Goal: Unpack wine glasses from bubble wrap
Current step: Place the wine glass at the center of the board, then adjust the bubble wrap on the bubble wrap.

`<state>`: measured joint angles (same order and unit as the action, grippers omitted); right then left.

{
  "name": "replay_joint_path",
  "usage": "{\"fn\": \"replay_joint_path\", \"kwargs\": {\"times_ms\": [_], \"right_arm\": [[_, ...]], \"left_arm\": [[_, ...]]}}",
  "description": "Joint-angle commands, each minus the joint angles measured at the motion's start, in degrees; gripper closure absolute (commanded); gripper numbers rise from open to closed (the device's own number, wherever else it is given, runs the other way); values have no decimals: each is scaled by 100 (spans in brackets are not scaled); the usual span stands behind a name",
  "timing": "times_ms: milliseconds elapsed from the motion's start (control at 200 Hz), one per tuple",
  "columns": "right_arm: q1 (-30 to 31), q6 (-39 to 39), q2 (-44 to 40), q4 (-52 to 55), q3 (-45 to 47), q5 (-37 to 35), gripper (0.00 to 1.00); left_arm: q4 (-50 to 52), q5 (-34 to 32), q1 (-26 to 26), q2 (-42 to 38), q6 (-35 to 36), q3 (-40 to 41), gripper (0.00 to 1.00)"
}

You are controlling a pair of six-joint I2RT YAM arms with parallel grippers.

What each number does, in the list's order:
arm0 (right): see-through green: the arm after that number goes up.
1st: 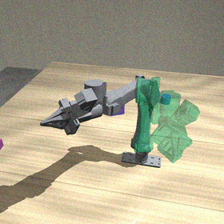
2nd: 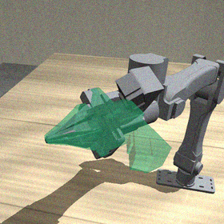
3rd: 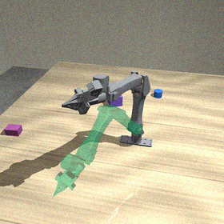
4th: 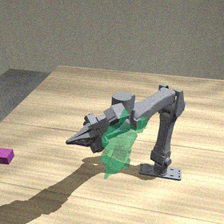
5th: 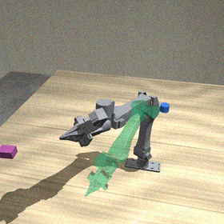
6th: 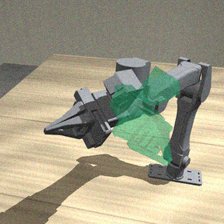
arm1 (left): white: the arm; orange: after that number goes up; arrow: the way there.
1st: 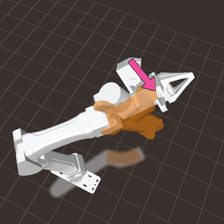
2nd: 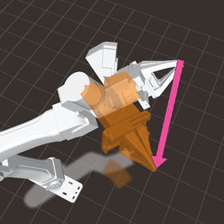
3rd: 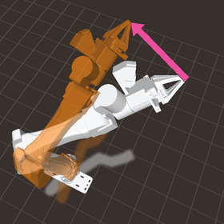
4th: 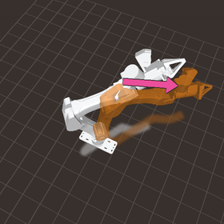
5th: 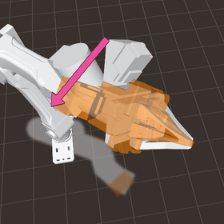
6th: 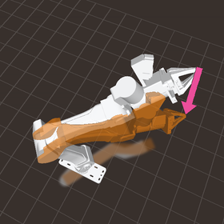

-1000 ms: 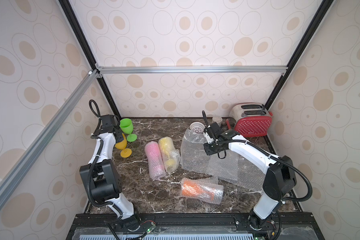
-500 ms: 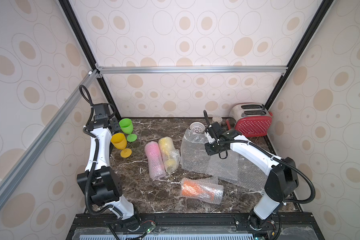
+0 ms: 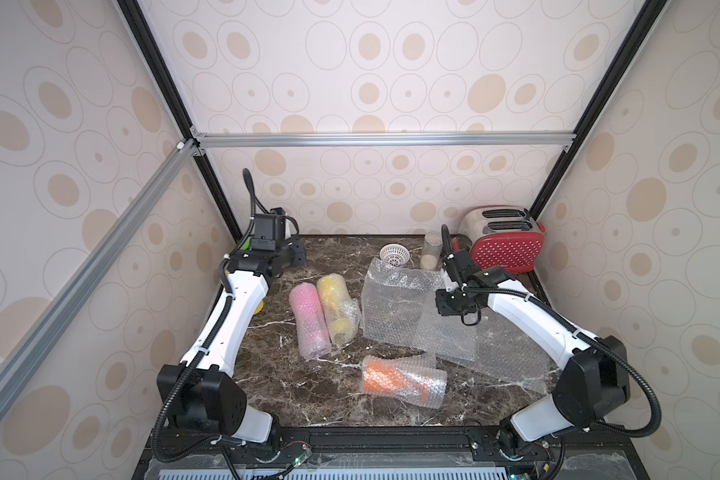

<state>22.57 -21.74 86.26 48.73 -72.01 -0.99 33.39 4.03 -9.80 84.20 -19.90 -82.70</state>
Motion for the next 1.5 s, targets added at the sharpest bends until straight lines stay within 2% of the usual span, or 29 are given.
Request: {"fn": "replay_joint_path", "kwargs": {"times_ms": [0, 225, 360, 505, 665, 1060, 1281, 1496], "right_arm": [[-281, -349, -245, 160, 363, -2, 72], [-971, -638, -757, -70, 1128, -23, 70], [-1264, -656, -823, -92, 1407, -53, 70], [-1439, -638, -712, -212, 1630, 3, 69], [-1539, -697, -546, -388, 1840, -109, 63], [-1710, -671, 171, -989, 2153, 170, 65], [-1729, -674, 461, -1159, 2252, 310, 70], [-1728, -682, 412, -1208, 2333, 240, 83]], "left_arm": [[-554, 325, -362, 48, -387, 214, 51], [-941, 515, -1235, 600, -470, 407, 50], [-1150, 560, -1486, 887, -506, 484, 50], [-1409, 748, -1623, 1004, -611, 633, 51], [-1418, 724, -1744, 1132, -604, 777, 51], [-1679, 865, -1794, 1087, -752, 1084, 51], [-1656, 880, -1794, 1096, -744, 1098, 51], [-1645, 884, -1795, 1077, -740, 1115, 51]]}}
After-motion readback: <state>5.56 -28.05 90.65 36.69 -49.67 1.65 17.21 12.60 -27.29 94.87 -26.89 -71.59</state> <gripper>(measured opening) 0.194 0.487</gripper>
